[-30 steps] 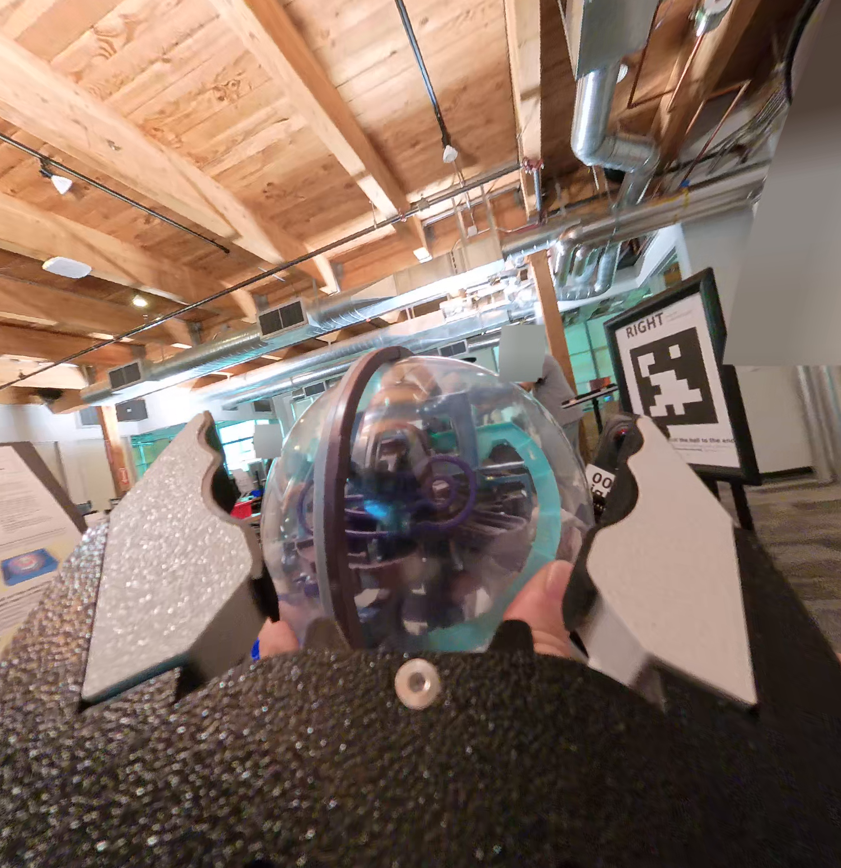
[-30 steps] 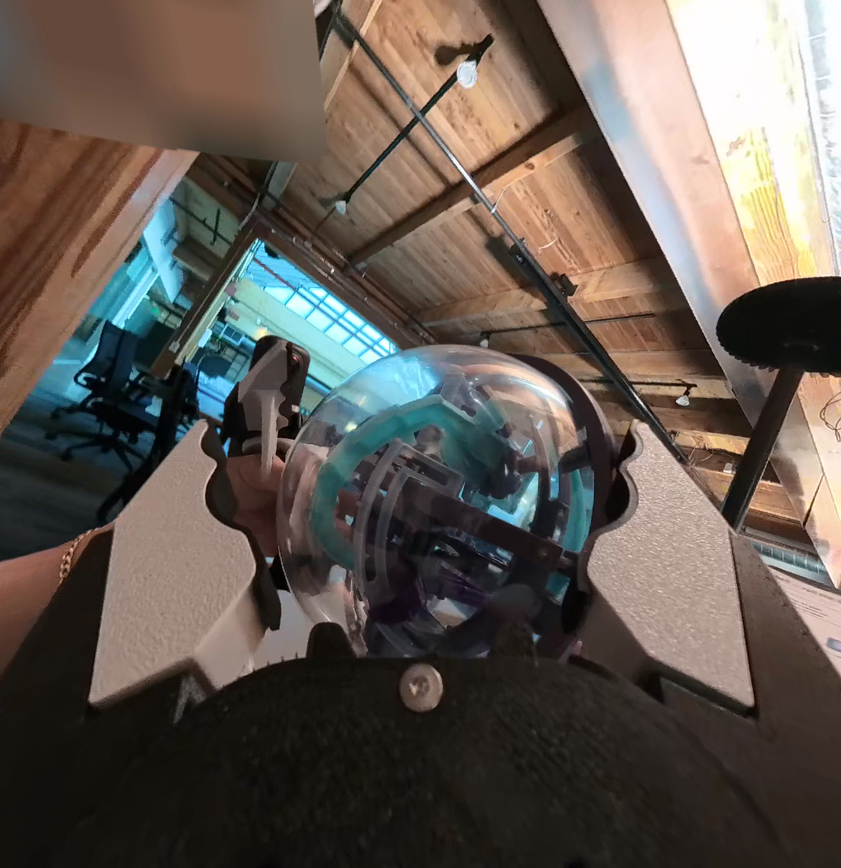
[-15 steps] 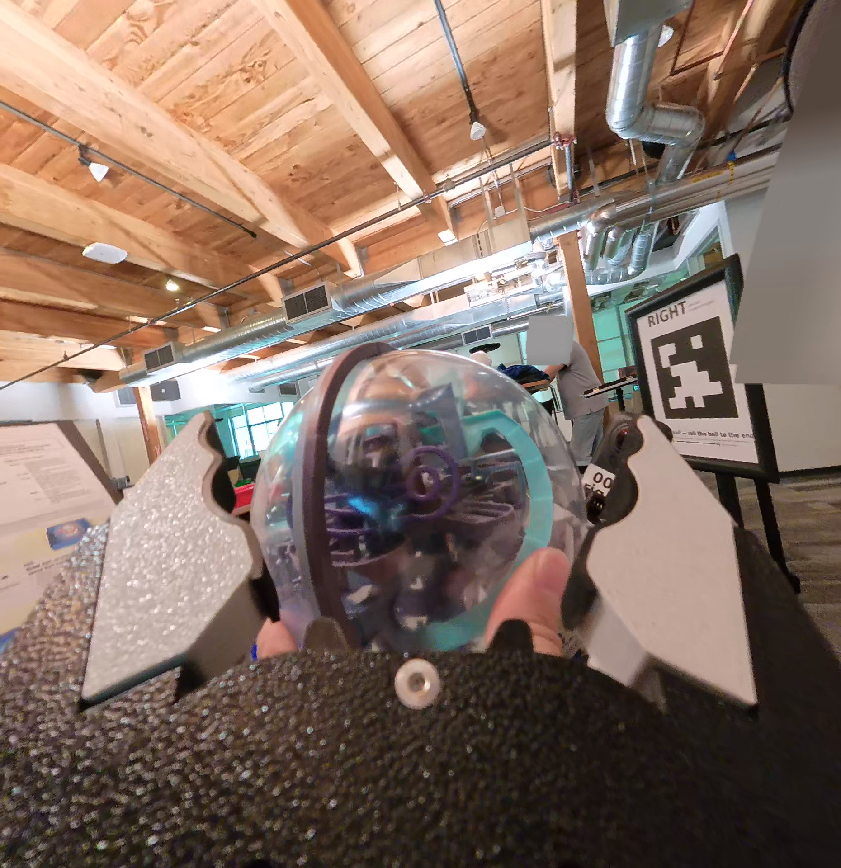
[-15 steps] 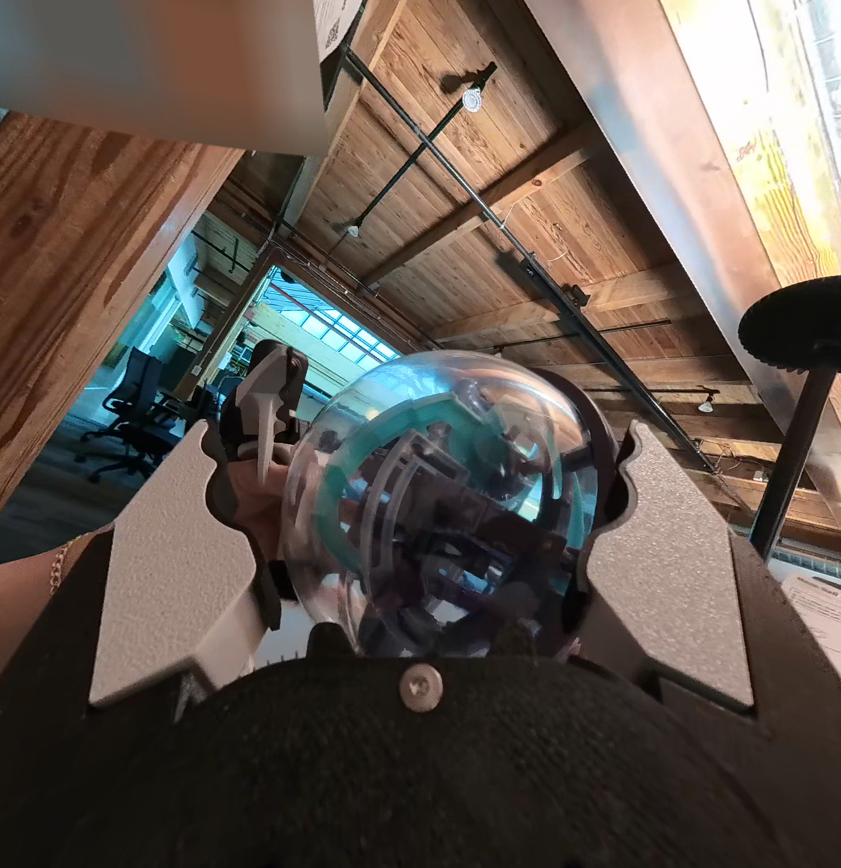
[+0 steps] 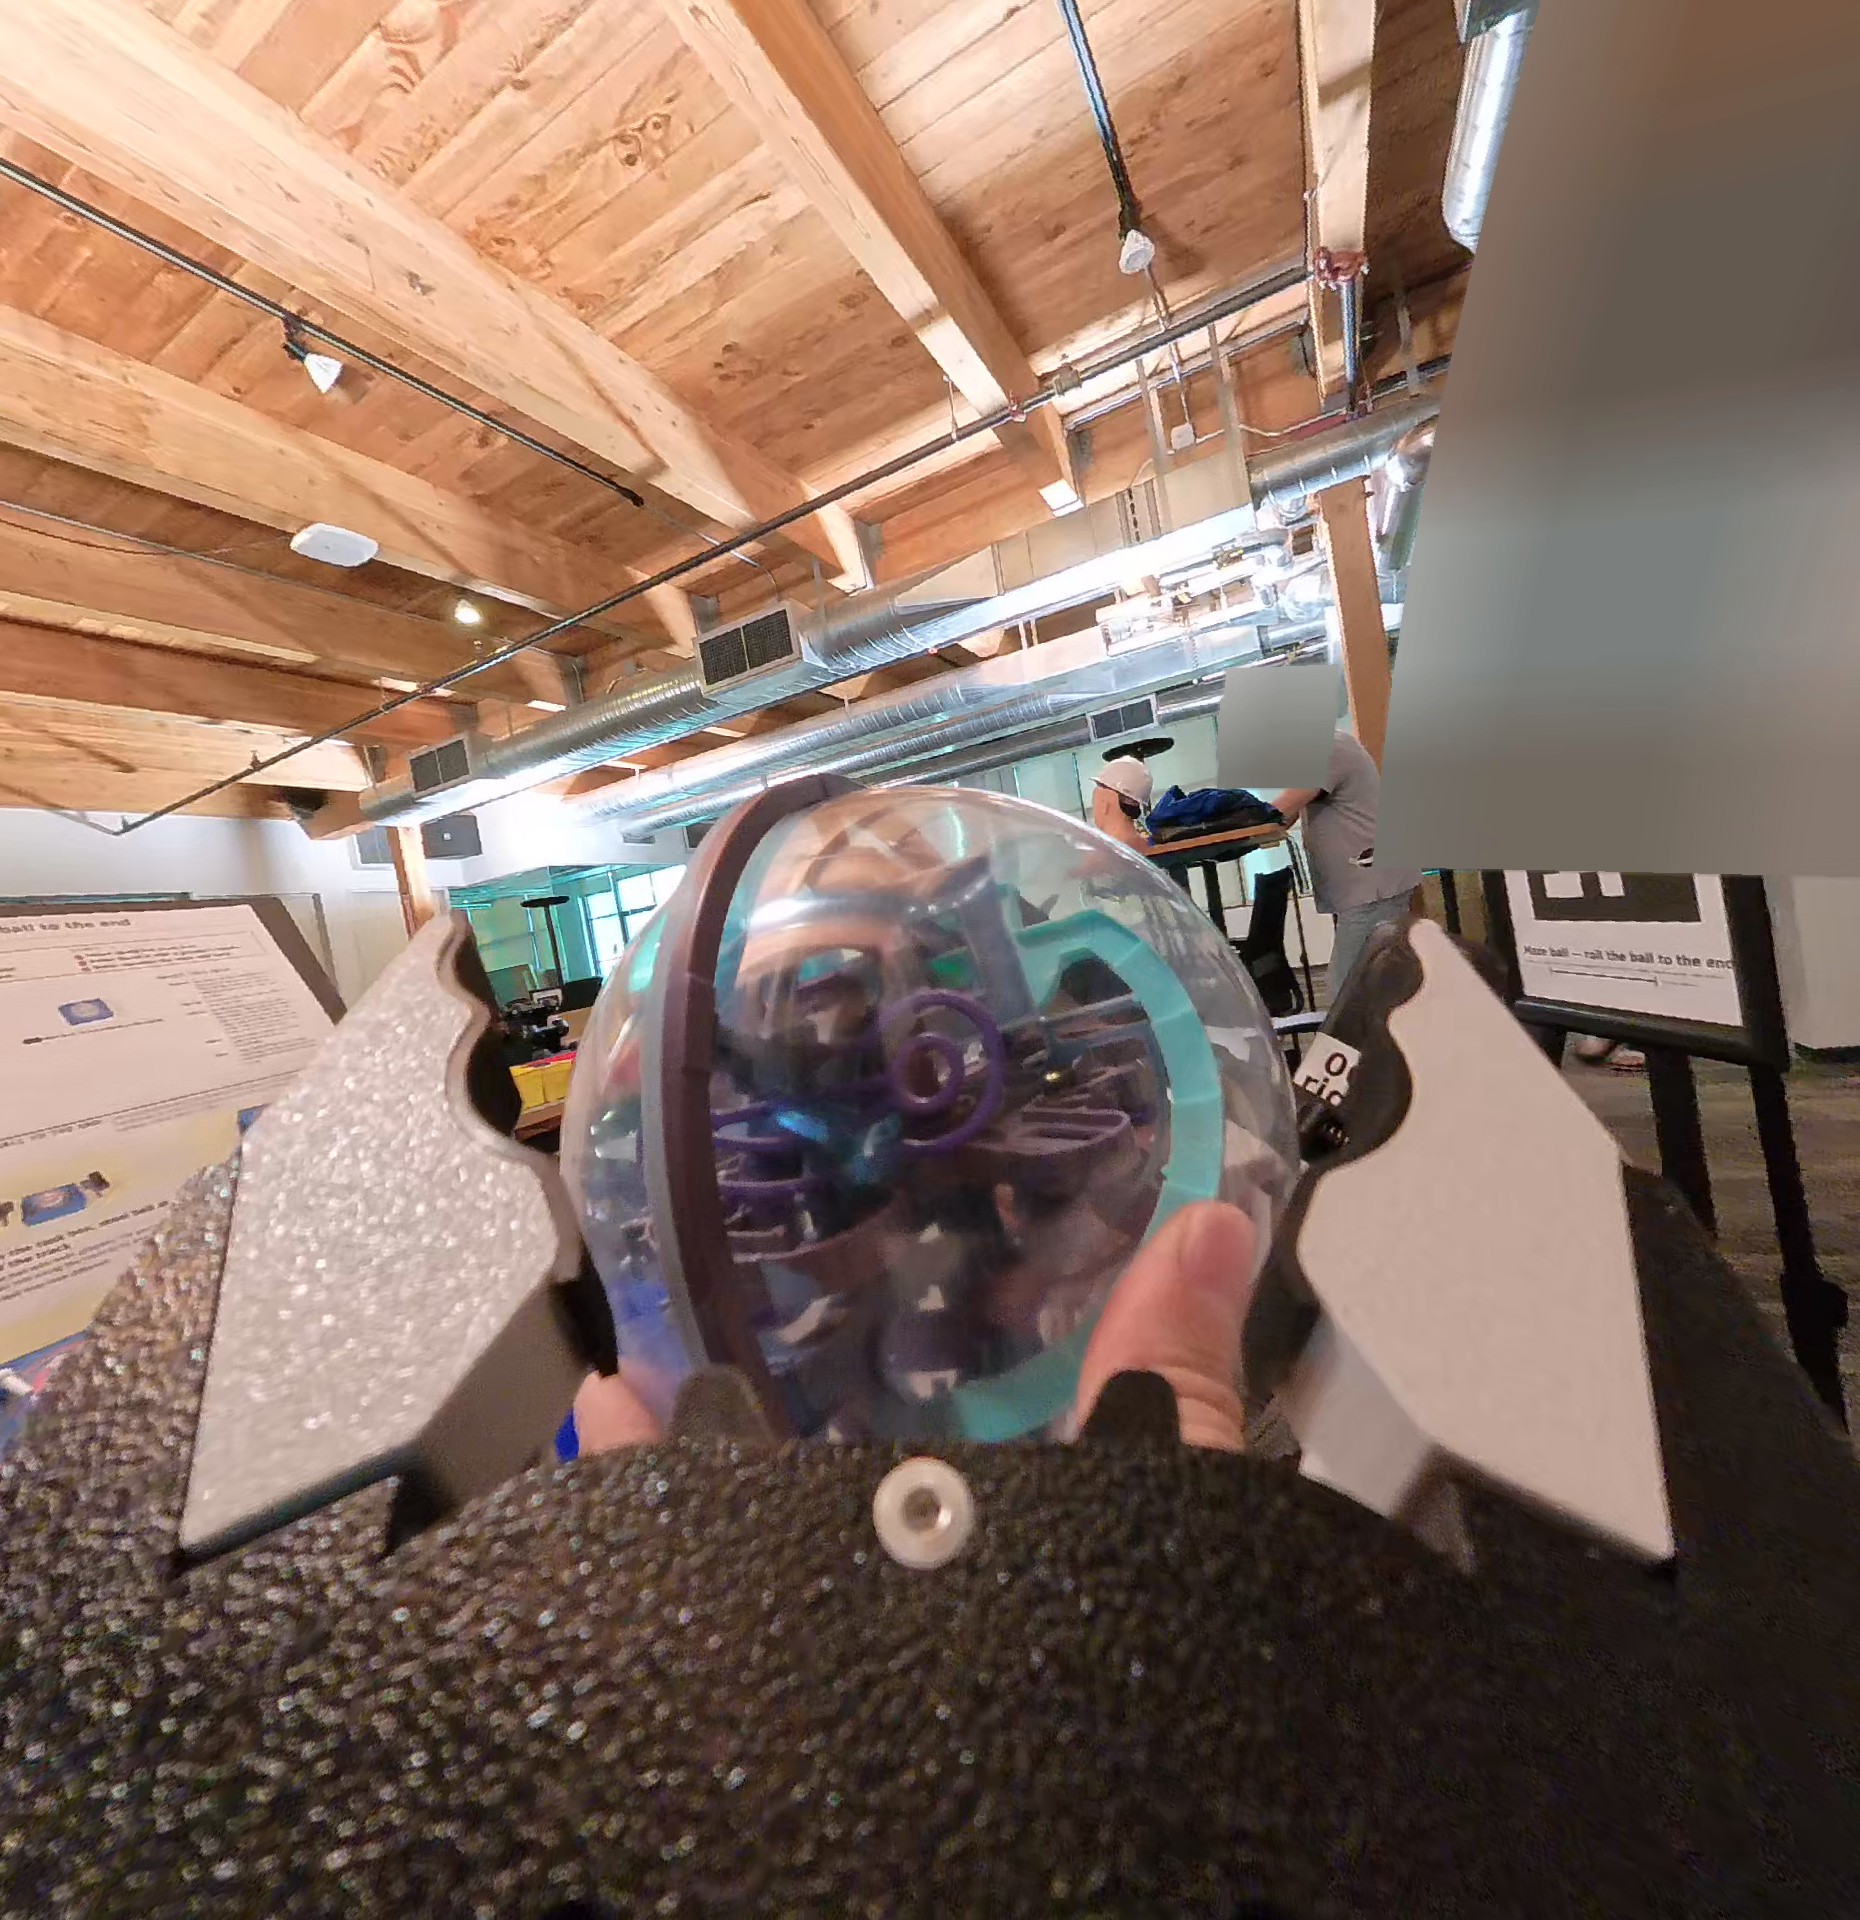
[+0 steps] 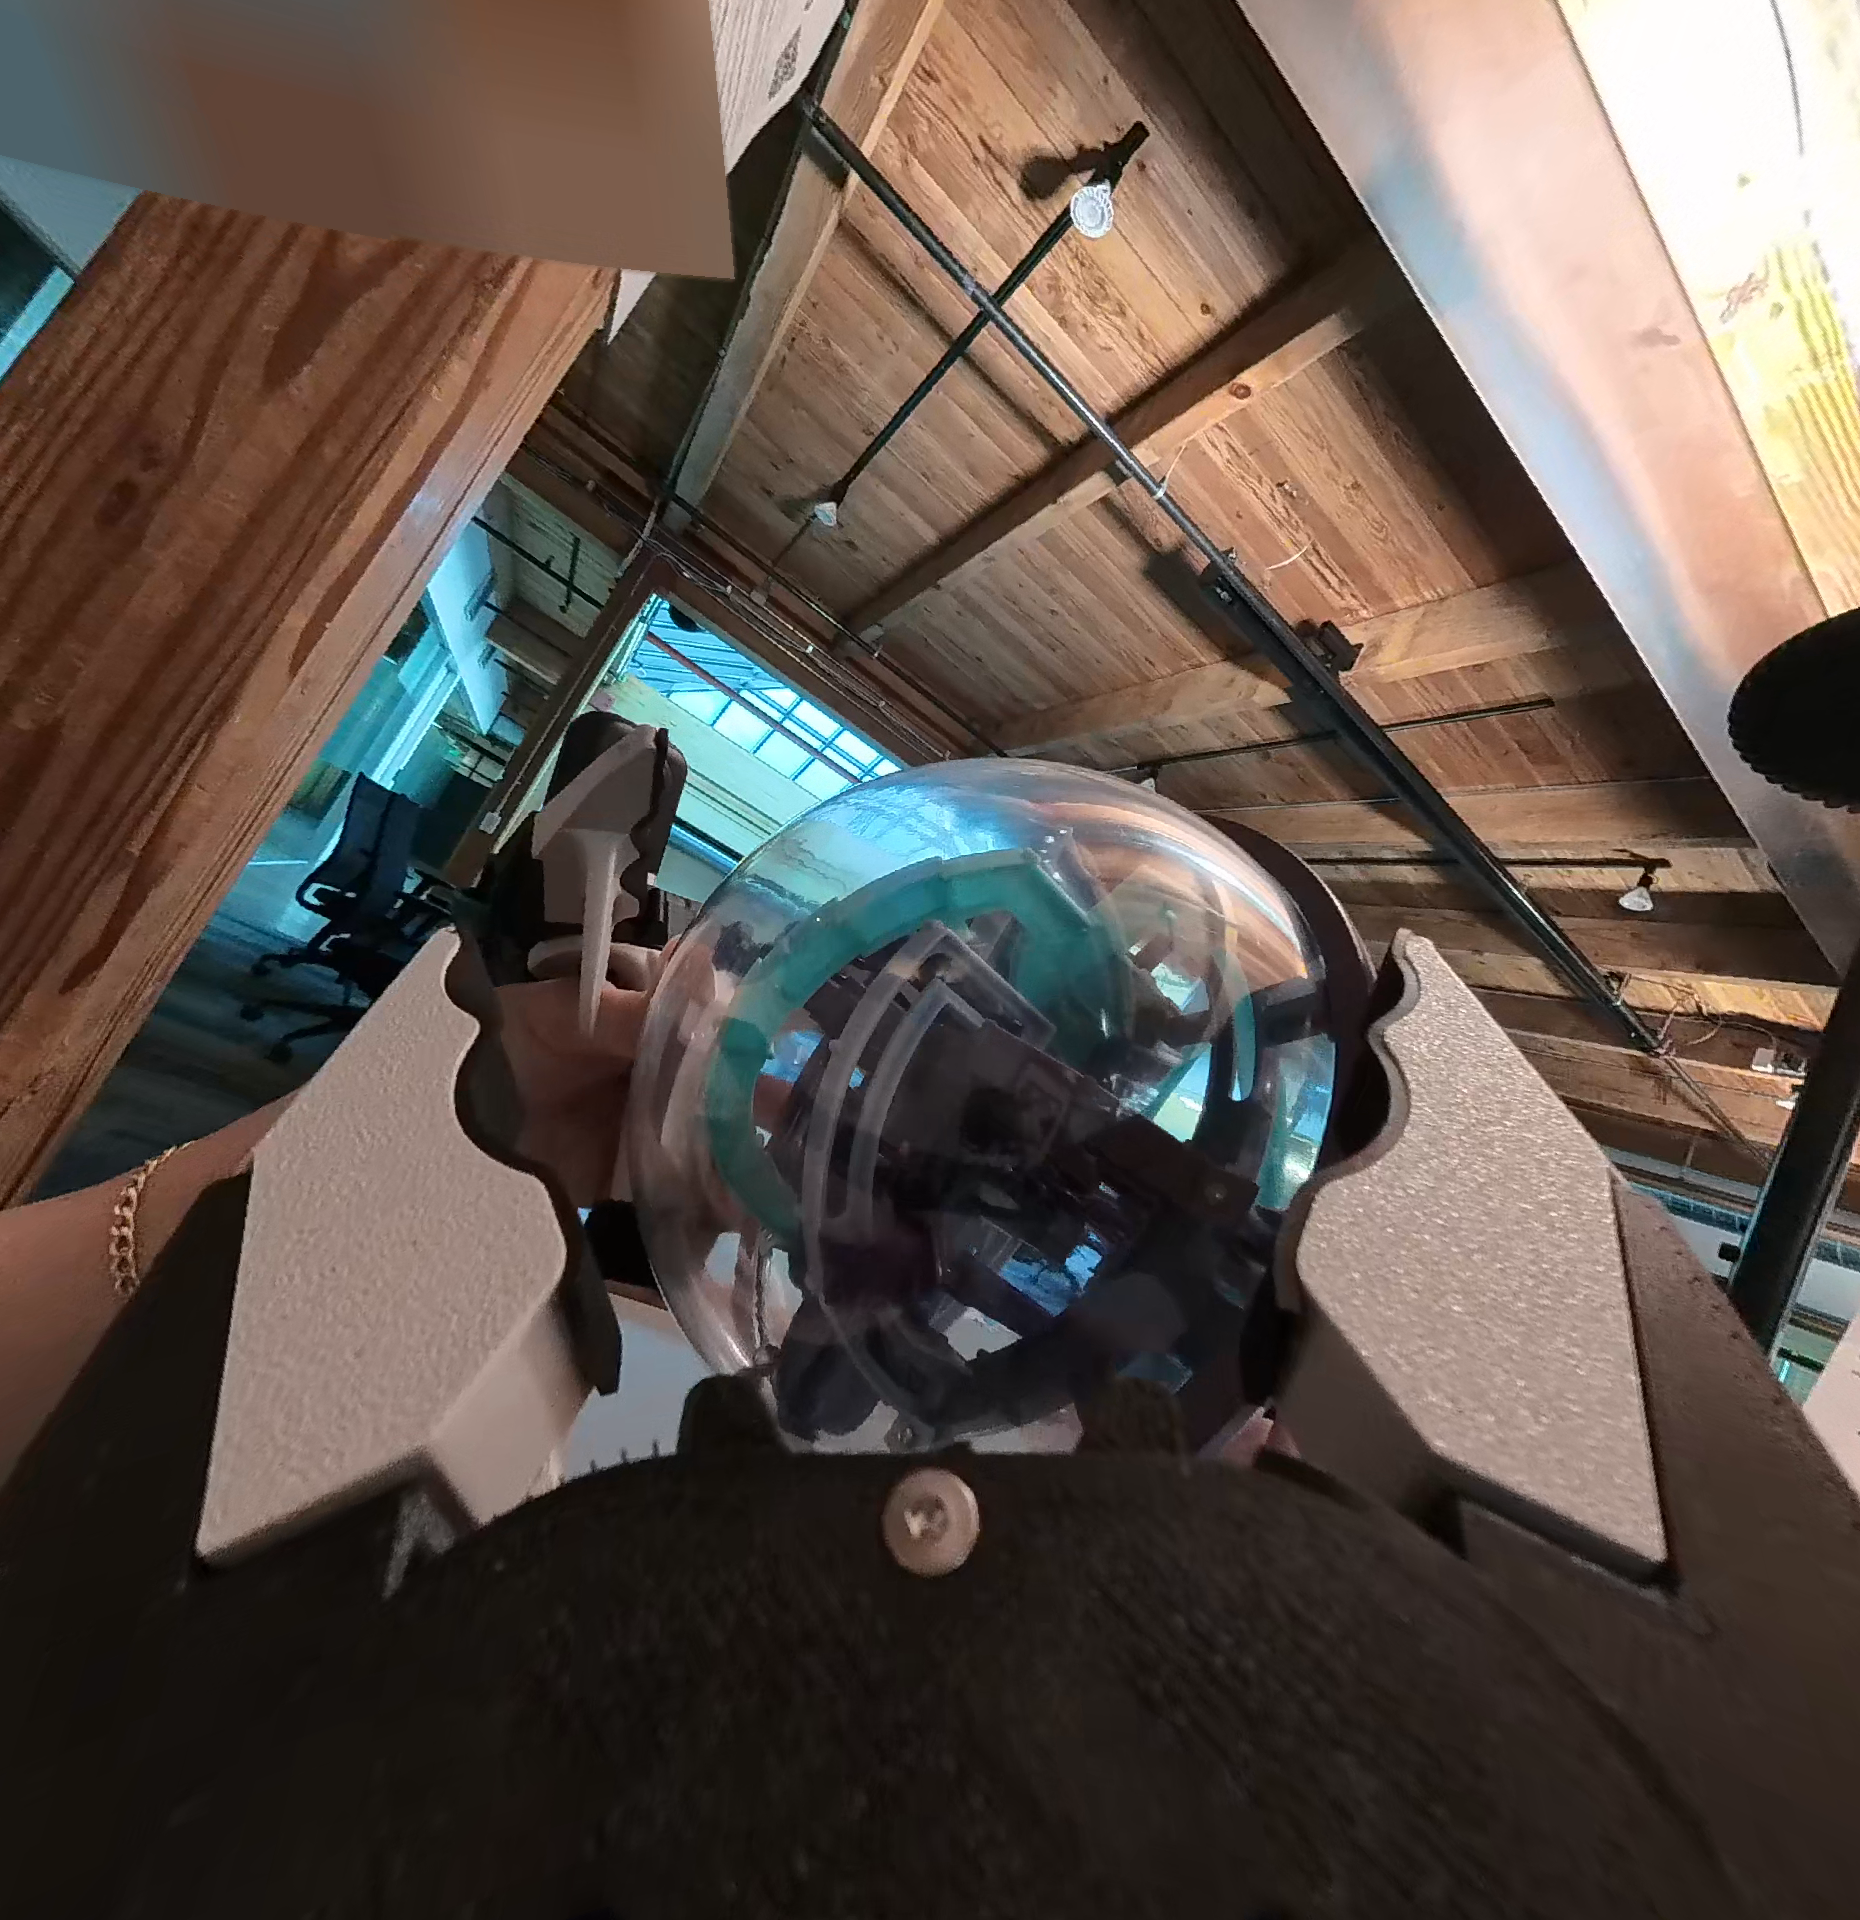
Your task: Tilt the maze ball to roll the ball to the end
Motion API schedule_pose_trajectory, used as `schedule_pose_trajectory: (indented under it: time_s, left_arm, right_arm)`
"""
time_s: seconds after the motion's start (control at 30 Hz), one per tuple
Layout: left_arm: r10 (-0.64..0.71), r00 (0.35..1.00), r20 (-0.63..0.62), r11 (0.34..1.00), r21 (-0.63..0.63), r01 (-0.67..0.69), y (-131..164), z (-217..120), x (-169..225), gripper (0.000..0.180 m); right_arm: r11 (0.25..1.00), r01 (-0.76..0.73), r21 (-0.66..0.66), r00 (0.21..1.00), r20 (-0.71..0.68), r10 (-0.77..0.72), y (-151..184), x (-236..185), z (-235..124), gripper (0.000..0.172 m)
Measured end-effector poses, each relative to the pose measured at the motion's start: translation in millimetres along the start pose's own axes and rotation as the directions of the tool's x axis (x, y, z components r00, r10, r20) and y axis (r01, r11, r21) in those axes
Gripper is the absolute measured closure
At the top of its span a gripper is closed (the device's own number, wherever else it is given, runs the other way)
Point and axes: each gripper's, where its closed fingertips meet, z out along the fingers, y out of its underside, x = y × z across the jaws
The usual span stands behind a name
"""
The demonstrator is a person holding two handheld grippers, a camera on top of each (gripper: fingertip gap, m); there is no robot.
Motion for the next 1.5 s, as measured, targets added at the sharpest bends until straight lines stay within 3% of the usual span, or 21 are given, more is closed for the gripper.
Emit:
schedule_pose_trajectory:
  time_s: [0.23, 0.43, 0.6, 0.83, 1.07, 1.5]
  left_arm:
    - [0.05, 0.999, -0.002, 0.999, 0.0, -0.05, 0.2, 2.3, 1.4, 0.024]
    - [0.215, 0.973, -0.083, 0.965, 0.17, -0.199, -19.5, 2.0, 26.1, 0.024]
    - [0.166, 0.977, -0.13, 0.966, 0.22, -0.135, -23.6, 3.2, 31.6, 0.024]
    - [0.251, 0.936, -0.248, 0.928, 0.335, -0.16, -32.5, -1.7, 59.6, 0.024]
    - [0.269, 0.94, -0.21, 0.947, 0.236, -0.218, -16.3, 11.5, 53.6, 0.024]
    - [0.164, 0.974, -0.153, 0.984, 0.102, -0.149, 3.9, 27.0, 32.3, 0.024]
  right_arm:
    - [0.999, -0.006, 0.035, 1.0, -0.004, 0.007, -0.8, 2.5, -3.7, 0.016]
    - [0.988, 0.095, 0.122, 0.995, 0.011, -0.097, -30.5, -7.9, -7.5, 0.02]
    - [0.977, 0.202, 0.064, 0.979, 0.015, -0.203, -38.4, -16.2, -4.7, 0.016]
    - [0.935, 0.352, 0.035, 0.936, 0.008, -0.352, -53.2, -25.5, 0.0, 0.019]
    - [0.968, 0.251, 0.014, 0.968, -0.028, -0.251, -41.9, -9.0, -7.9, 0.015]
    - [0.988, 0.147, -0.044, 0.983, -0.107, -0.151, -22.2, 12.7, -18.0, 0.016]
